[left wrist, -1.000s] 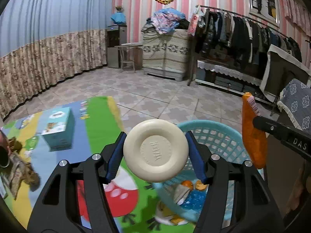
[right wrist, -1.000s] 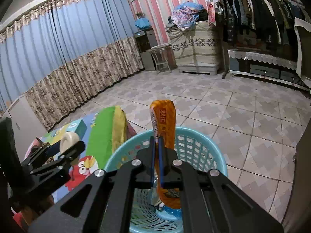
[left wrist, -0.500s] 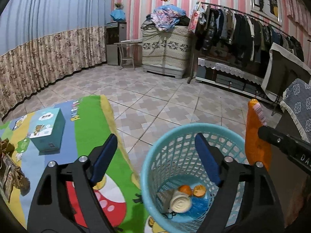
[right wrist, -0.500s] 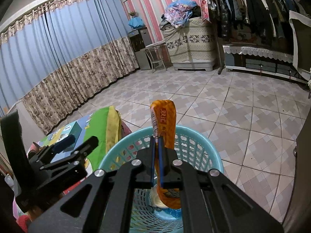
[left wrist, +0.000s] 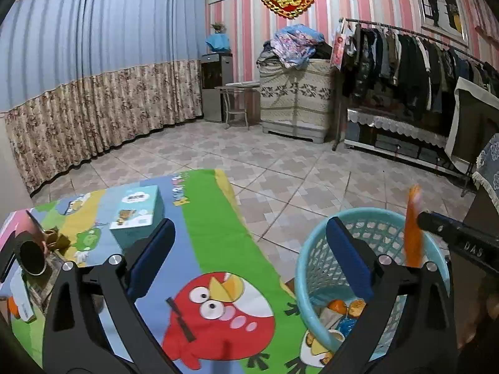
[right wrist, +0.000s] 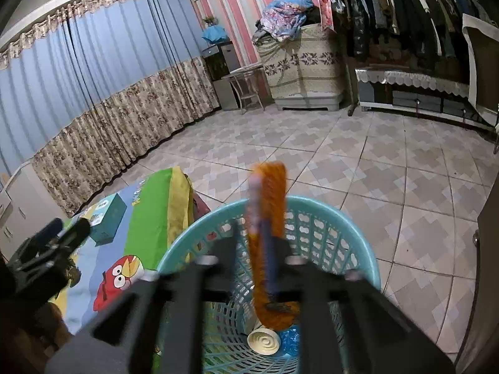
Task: Collect trash
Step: 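Open both grippers over the basket, dropping the lid and snack bag, then move both grippers back over the play mat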
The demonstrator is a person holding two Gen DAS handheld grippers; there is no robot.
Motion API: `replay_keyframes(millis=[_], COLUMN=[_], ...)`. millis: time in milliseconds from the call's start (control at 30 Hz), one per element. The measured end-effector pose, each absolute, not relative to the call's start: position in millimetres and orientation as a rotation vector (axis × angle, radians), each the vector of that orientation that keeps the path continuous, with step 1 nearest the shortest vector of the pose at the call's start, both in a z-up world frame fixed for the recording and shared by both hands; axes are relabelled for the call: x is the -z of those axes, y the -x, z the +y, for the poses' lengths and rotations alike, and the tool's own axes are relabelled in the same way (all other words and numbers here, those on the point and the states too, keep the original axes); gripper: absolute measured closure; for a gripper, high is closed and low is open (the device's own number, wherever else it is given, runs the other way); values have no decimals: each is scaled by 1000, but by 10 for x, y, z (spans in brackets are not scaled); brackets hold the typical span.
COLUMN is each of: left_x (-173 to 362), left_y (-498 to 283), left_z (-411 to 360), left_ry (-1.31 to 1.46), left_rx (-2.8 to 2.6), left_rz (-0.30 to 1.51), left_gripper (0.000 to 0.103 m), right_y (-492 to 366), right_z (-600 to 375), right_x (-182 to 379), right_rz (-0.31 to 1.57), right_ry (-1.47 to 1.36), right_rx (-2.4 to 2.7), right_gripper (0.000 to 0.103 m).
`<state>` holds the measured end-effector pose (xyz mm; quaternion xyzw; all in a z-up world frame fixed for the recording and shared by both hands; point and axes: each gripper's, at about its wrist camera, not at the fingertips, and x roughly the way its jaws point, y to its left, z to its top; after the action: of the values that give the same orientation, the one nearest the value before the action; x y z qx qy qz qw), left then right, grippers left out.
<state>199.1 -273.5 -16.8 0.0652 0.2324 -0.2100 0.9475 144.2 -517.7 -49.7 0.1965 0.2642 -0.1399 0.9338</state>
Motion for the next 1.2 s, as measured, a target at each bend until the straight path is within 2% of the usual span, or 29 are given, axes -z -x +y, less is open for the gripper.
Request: replay_keyframes(millis=[33, 100, 333, 567, 1200], left_x=[153, 129, 81, 73, 330], left_y=[-1989, -1988, -1970, -1975, -1983], left_z=[-2697, -2611, -2335, -2075, -853], left_ry=[-129, -121, -103, -99, -77], left_rx=[422, 413, 379, 334, 157], left_rz=[471, 468, 461, 467, 530], left_gripper=[8, 8, 6, 6, 6], right_y=[-1442, -1476, -1525, -1538, -1706], right_z=[-5165, -5152, -5049, -4893, -4047], right_x=[507, 521, 463, 415, 405], right_rz=[537, 555, 560, 556, 572], right_ry=[-397, -391, -332, -255, -25], right_rx=[297, 298, 333, 362, 273], right_gripper=[40, 39, 15, 8, 5])
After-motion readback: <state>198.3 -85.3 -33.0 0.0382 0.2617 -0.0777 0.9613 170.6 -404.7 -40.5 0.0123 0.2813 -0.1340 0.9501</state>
